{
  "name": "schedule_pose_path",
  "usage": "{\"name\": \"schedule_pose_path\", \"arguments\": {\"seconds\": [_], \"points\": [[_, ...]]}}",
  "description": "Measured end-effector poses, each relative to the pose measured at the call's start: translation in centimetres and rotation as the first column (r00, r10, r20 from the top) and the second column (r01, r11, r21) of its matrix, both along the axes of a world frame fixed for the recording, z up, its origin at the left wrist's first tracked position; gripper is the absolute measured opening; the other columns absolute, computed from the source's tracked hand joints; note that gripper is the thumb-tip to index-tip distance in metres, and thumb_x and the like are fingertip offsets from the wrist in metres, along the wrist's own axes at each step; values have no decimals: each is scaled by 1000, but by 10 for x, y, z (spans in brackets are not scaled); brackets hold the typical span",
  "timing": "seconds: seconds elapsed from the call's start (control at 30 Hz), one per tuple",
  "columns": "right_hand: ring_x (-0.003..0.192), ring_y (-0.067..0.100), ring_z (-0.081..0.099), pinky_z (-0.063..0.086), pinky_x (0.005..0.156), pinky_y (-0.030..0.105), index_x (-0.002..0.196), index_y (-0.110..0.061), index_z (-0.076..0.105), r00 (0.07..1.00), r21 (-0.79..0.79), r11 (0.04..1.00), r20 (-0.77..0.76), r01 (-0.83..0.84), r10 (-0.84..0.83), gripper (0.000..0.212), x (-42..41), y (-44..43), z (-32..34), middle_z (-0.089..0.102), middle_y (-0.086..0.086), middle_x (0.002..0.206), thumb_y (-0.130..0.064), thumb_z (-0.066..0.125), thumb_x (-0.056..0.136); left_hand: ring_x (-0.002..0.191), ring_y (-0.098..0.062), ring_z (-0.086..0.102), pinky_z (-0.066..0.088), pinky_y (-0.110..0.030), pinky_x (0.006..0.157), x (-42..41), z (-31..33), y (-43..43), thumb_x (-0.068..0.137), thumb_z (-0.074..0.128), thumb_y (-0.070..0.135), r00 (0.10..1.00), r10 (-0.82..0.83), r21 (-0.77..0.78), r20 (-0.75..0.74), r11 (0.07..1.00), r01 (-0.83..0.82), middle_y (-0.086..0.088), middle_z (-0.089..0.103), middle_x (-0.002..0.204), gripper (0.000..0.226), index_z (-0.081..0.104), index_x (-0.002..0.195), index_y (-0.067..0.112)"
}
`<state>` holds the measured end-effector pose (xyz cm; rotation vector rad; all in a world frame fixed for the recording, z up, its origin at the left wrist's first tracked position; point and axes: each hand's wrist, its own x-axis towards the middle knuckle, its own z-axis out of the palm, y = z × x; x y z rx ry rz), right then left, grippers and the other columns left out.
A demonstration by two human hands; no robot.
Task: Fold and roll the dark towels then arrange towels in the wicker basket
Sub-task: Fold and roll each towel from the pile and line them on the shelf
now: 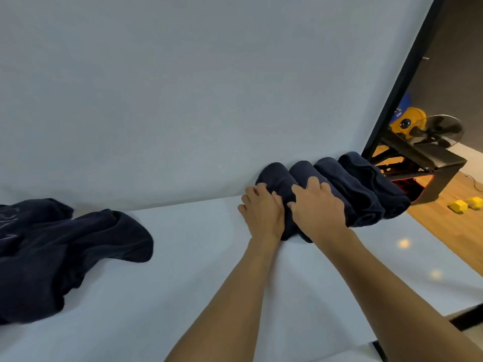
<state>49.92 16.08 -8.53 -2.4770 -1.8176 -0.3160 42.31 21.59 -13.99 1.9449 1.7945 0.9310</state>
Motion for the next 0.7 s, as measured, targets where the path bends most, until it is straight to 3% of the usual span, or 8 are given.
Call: {"name": "schedule_pose_path", "arguments": {"seconds": [0.1,0.2,0.33,0.4,0.47,0.6,0.7], "points": [[108,26,47,35,63,33,124,-16,51,998,-15,999,59,34,-33,31,-10,0,3,43,9,122,-35,48,100,102,-27,49,31,-35,81,-8,2,-5,98,43,20,994,-64,84,-88,994,72,-5,58,112,19,55,111,15],[102,30,51,34,59,34,123,-9,48,994,47,996,86,70,-74,30,-14,4,5,46,15,120,-19,54,95,107,-28,46,28,-37,81,-13,4,-16,95,44,19,949,-273,34,-159,959,281,-5,63,110,24,54,116,14],[95,34,54,33,60,35,119,-4,50,988,83,993,141,-78,66,33,-45,8,12,51,20,114,-12,59,89,102,-30,50,34,-39,81,-68,15,-26,94,49,21,868,-434,-15,-240,896,444,-5,65,94,20,60,110,15],[96,31,55,35,60,34,120,-8,51,975,118,969,70,-217,210,32,-74,10,15,51,16,114,-15,58,90,96,-29,56,38,-36,76,-112,25,-25,95,52,21,891,-350,13,-289,929,369,-7,67,98,22,66,110,16],[95,27,56,43,61,34,122,-14,52,931,141,927,-69,-347,359,29,-107,12,14,53,9,113,-20,53,94,92,-28,62,43,-33,71,-158,35,-27,96,53,29,902,-152,35,-404,983,181,-5,66,98,21,67,102,14],[105,25,58,40,75,31,125,-25,55,798,52,868,-368,-494,477,30,-171,20,-2,56,1,121,-19,46,97,101,-27,57,41,-33,74,-231,33,-37,92,56,48,813,15,-123,-582,987,-106,-5,57,109,41,56,113,13],[107,25,58,40,75,29,130,-29,53,725,-47,803,-464,-594,509,39,-208,22,-17,57,-1,123,-15,47,94,106,-25,53,38,-31,74,-250,24,-47,96,50,24,804,39,-113,-593,985,-132,-7,57,114,26,57,117,11]]}}
